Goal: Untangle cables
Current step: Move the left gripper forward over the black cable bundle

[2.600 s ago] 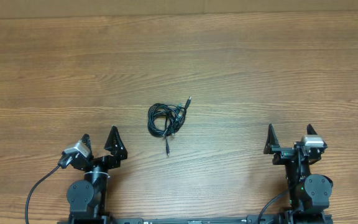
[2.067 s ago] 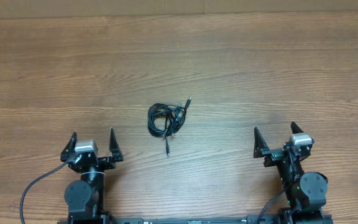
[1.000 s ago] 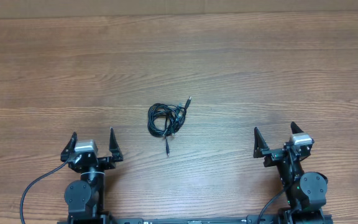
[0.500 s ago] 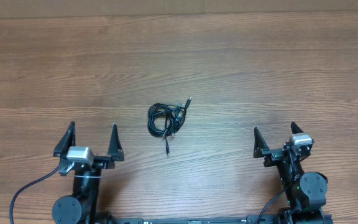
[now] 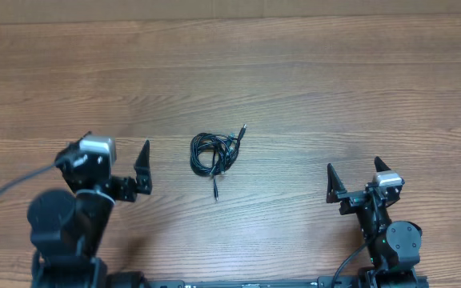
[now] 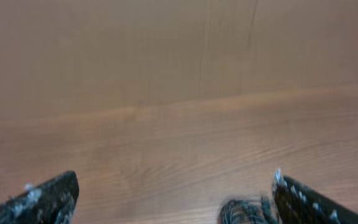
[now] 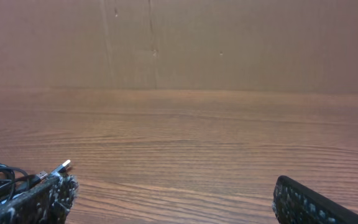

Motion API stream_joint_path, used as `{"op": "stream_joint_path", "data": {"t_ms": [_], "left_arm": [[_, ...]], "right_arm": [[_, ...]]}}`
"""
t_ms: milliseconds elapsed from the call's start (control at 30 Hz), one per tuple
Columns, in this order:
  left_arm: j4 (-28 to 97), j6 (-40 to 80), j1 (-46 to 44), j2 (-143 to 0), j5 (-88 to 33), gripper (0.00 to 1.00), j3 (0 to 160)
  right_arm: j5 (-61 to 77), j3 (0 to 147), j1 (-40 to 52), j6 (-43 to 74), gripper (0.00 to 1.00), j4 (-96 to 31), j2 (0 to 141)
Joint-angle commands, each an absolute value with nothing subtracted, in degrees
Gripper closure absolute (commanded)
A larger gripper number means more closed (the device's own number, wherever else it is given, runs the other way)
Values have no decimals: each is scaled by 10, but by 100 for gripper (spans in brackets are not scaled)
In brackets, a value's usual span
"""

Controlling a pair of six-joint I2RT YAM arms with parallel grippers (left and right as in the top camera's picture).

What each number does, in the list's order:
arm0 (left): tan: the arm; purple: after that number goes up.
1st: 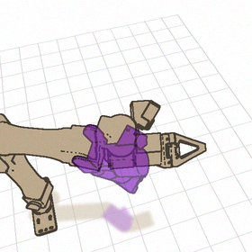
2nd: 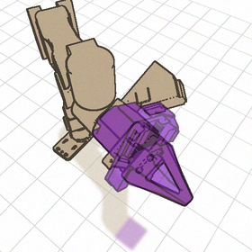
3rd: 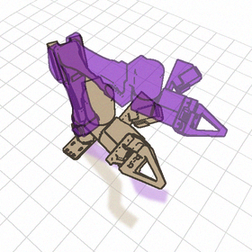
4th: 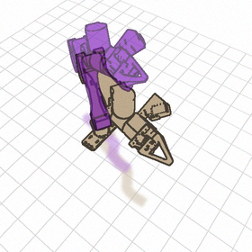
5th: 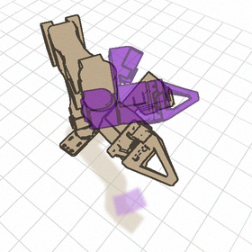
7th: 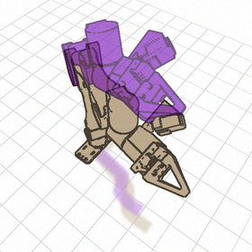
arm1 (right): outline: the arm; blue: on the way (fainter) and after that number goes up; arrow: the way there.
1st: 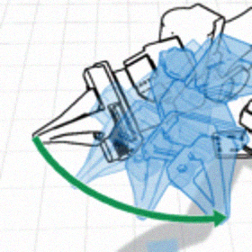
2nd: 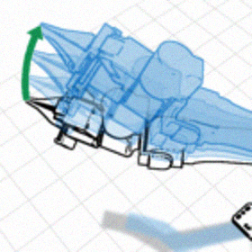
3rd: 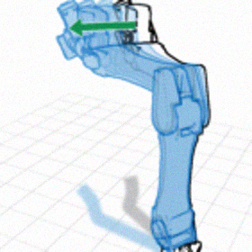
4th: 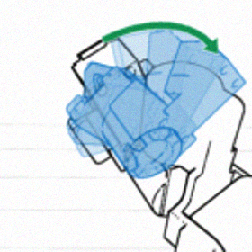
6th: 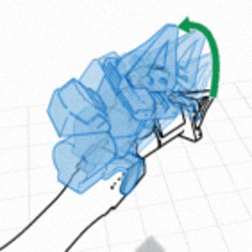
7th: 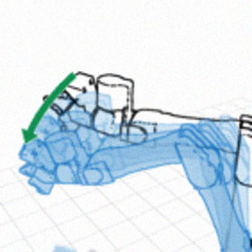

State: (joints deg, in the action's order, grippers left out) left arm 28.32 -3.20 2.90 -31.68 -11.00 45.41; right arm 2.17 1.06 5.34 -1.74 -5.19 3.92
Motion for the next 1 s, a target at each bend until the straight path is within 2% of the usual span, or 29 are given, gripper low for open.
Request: {"op": "stream_joint_path", "data": {"t_ms": [0,133,300,633,967], "left_arm": [[378,-43,30,-403,-121,0,571],[534,-55,30,-519,-121,0,706],[657,-73,0,-648,-119,0,831],[703,-40,-201,-829,-27,0,898],[715,5,-236,-978,-13,0,898]], "right_arm": [[24,5,55,-16,0,-47,38],[24,5,55,-16,0,-47,38],[24,5,55,-16,0,-47,38],[24,5,55,-16,0,-47,38],[24,5,55,-16,0,-47,38]]}}
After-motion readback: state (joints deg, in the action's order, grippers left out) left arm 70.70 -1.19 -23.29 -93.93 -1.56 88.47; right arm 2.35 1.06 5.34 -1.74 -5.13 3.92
